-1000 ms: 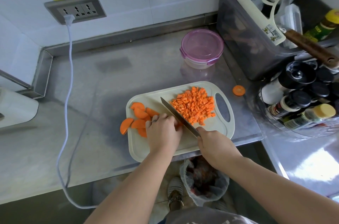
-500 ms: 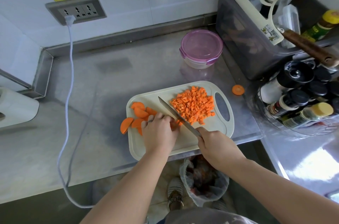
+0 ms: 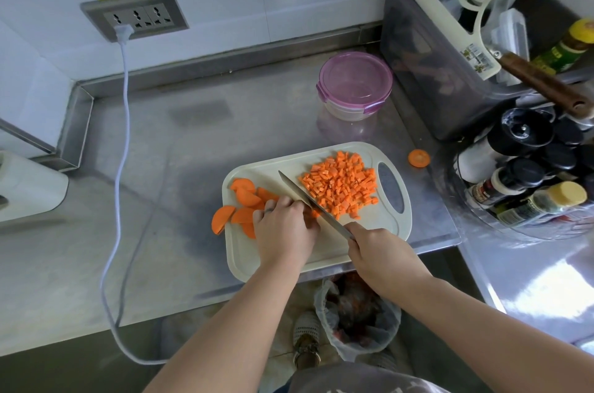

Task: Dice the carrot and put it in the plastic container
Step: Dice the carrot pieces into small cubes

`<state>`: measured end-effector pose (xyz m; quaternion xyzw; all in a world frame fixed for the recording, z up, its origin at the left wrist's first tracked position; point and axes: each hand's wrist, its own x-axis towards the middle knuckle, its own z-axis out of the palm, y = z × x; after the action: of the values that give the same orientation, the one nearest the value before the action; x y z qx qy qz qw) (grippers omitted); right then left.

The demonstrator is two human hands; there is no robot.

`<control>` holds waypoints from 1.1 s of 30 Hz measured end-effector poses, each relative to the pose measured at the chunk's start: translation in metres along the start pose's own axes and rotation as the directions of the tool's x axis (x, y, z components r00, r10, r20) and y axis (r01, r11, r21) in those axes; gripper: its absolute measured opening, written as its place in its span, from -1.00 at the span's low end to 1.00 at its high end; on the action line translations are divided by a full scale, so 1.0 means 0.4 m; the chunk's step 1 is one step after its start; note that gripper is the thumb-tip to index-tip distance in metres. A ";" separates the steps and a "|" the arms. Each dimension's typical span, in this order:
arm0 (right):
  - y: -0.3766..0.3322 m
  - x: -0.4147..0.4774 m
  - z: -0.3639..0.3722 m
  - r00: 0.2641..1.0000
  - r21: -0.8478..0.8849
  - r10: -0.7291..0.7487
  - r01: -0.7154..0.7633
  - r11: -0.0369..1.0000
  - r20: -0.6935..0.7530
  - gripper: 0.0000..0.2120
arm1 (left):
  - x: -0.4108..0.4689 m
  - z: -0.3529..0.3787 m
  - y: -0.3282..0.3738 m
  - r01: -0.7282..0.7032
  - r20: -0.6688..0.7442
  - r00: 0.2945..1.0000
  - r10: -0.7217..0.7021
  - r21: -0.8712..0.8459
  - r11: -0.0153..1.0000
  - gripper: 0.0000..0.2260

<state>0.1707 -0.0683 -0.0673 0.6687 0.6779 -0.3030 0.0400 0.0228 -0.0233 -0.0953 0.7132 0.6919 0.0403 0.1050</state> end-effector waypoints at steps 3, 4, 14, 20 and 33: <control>0.002 0.001 0.002 1.000 -0.003 -0.001 0.001 1.000 0.003 -0.74 | -0.002 0.001 0.000 0.012 0.014 1.000 -0.012 0.012 1.000 -0.74; 0.003 0.001 0.001 1.000 -0.003 -0.002 0.002 1.000 0.004 -0.75 | -0.003 0.003 0.001 0.016 0.006 1.000 -0.016 0.011 1.000 -0.73; 0.005 0.007 -0.008 1.000 -0.057 -0.023 0.024 0.998 0.003 -0.77 | 0.002 0.000 0.008 0.023 0.003 1.000 -0.023 0.003 1.000 -0.75; 0.002 0.006 -0.018 0.998 -0.144 -0.059 0.064 0.988 0.038 -0.74 | 0.004 0.000 0.008 0.023 0.010 1.000 -0.023 0.004 1.000 -0.75; 0.002 0.034 0.011 0.995 -0.093 0.034 -0.025 0.995 0.098 -0.68 | 0.007 0.002 0.011 0.053 0.003 0.999 -0.053 -0.061 0.997 -0.85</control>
<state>0.1686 -0.0586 -0.0776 0.6601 0.6783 -0.3039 0.1089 0.0272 -0.0209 -0.0955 0.6912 0.7089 0.0583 0.1281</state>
